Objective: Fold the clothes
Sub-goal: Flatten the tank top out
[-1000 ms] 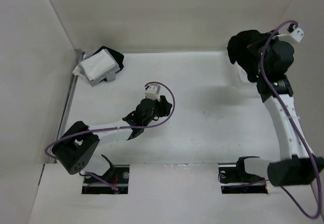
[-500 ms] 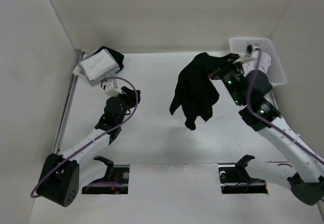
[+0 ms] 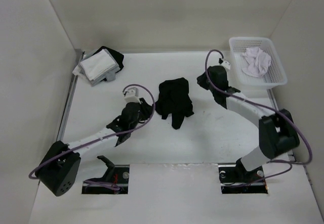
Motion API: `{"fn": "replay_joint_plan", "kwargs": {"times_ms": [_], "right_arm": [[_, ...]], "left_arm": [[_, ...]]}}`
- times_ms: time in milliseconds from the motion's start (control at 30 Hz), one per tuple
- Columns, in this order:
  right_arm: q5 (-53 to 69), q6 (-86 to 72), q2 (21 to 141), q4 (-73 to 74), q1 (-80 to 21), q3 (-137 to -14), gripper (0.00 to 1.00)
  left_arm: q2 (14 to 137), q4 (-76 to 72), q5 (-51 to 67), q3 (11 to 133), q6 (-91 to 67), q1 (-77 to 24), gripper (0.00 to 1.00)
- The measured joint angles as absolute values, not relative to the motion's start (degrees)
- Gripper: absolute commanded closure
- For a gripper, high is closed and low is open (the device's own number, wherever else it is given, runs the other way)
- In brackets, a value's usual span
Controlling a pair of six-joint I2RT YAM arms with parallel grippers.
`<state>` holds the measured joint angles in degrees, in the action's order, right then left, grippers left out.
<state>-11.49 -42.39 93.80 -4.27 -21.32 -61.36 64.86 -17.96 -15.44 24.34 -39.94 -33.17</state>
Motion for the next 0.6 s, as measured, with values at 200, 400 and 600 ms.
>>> {"fn": "replay_joint_plan", "kwargs": {"times_ms": [200, 400, 600], "right_arm": [[-13.7, -44.5, 79.5, -11.0, -27.5, -40.5, 0.77], [-12.8, -47.4, 79.4, -10.7, -31.6, -29.4, 0.46], [-9.7, -50.9, 78.9, -17.9, -32.7, -25.9, 0.44]], "left_arm": [[75.5, -16.3, -17.8, 28.4, -40.1, -50.8, 0.58], [86.8, -16.6, -19.7, 33.8, -39.8, -56.3, 0.5], [92.3, -17.7, -20.9, 40.3, -38.3, -59.6, 0.5]]}}
